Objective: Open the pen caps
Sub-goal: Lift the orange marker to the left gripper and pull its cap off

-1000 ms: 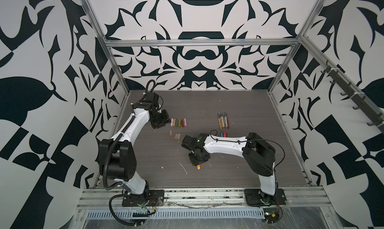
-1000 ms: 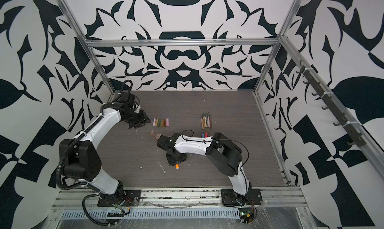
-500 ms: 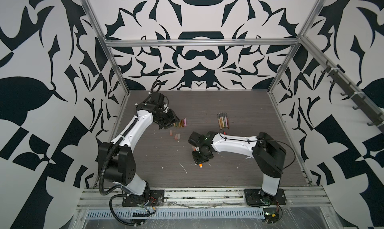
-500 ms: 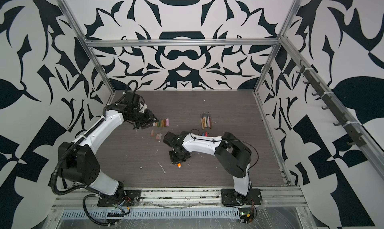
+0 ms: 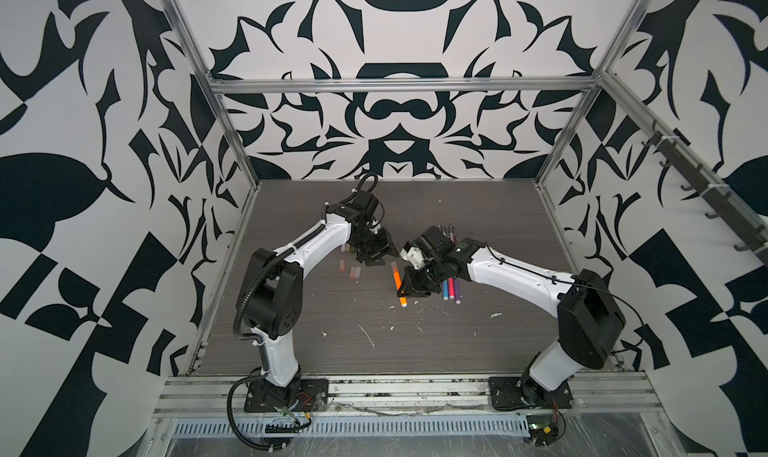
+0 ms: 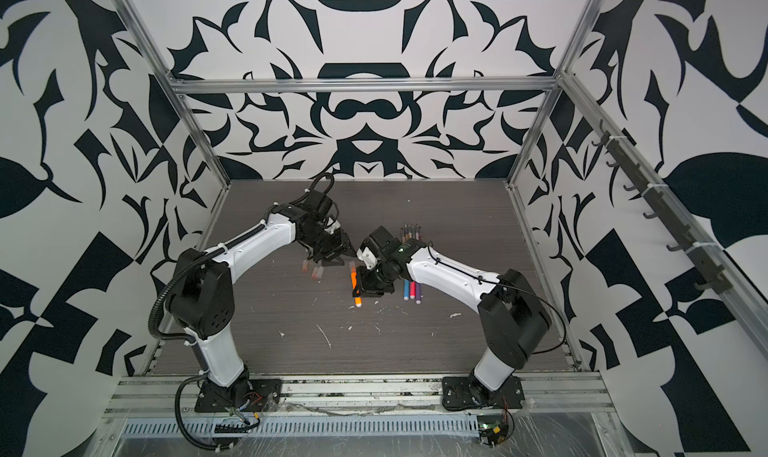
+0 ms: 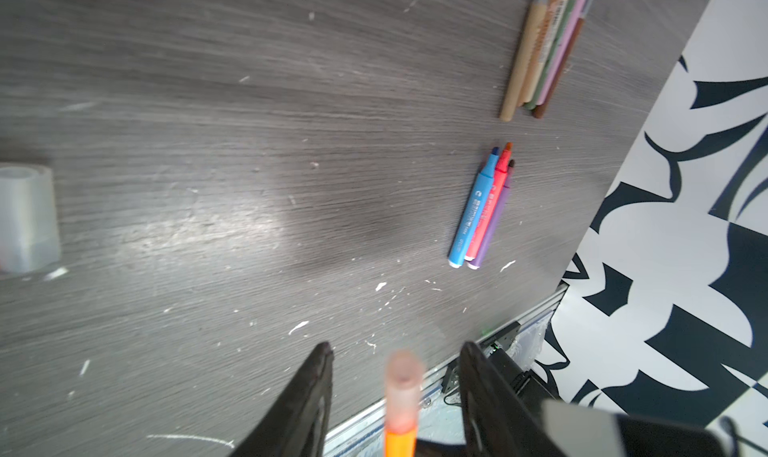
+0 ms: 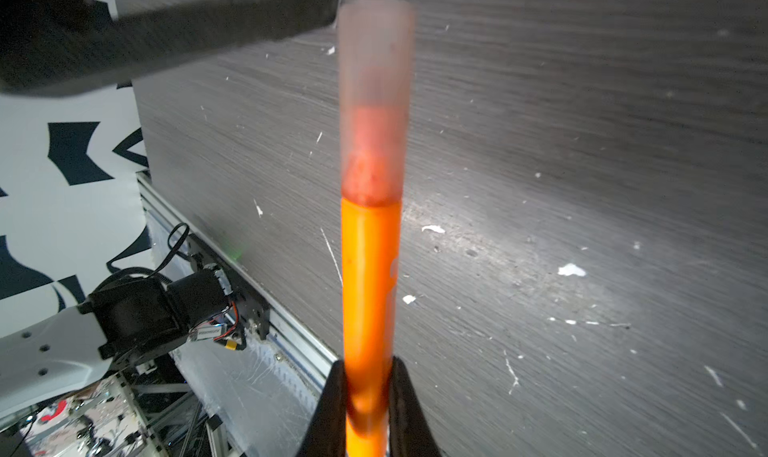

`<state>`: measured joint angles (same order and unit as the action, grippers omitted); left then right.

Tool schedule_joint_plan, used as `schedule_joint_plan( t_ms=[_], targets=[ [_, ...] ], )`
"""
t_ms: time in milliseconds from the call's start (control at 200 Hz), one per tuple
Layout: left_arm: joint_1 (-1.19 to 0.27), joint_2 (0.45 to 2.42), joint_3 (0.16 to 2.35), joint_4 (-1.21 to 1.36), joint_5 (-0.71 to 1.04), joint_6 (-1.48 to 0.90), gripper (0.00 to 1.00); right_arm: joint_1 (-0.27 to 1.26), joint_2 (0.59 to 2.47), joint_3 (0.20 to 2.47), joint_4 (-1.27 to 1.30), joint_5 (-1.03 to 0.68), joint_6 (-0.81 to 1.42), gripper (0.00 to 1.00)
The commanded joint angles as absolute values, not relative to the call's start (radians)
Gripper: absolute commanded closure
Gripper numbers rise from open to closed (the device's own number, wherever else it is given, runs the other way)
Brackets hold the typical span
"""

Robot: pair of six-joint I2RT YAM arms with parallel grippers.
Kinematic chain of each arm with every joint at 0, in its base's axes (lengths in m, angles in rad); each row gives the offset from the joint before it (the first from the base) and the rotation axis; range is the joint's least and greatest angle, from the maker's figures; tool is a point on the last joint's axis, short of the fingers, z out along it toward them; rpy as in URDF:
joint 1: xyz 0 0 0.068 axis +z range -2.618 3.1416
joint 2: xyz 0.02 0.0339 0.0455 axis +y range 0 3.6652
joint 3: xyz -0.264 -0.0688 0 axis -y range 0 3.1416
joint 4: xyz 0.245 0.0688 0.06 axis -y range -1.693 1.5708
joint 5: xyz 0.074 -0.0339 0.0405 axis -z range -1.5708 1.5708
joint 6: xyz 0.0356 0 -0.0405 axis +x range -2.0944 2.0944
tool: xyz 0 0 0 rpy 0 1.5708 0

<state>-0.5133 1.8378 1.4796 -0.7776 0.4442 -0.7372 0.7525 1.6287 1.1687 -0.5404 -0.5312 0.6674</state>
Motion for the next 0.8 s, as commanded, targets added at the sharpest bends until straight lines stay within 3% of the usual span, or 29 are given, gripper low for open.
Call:
schedule_joint_plan(
  t_ms=[0,385,460,580,685,755,795],
  targets=[
    [-0.526,1.861,1.509,-0.795,0.447,-0.756,0.48,0.752,1.615,1.179,-0.486,-0.599,0.695,1.0],
    [-0.561,1.87,1.509,-0.795,0.459,-0.756,0.53,0.702,1.586,1.21,-0.516,-0.545,0.69,1.0],
    [-0.565,1.871,1.514,-0.79,0.467,-0.756,0.62,0.695,1.589,1.215,-0.518,-0.549,0.687,1.0],
    [-0.566,1.878,1.526,-0.789,0.479,-0.755,1.0,0.69,1.592,1.223,-0.52,-0.554,0.683,1.0],
    [-0.566,1.88,1.536,-0.787,0.49,-0.756,1.0,0.686,1.591,1.228,-0.513,-0.55,0.683,1.0],
    [-0.567,1.879,1.546,-0.785,0.499,-0.758,1.0,0.684,1.593,1.224,-0.495,-0.555,0.685,0.75],
    [-0.566,1.878,1.55,-0.785,0.502,-0.76,1.0,0.682,1.596,1.223,-0.488,-0.552,0.685,0.67]
  ],
)
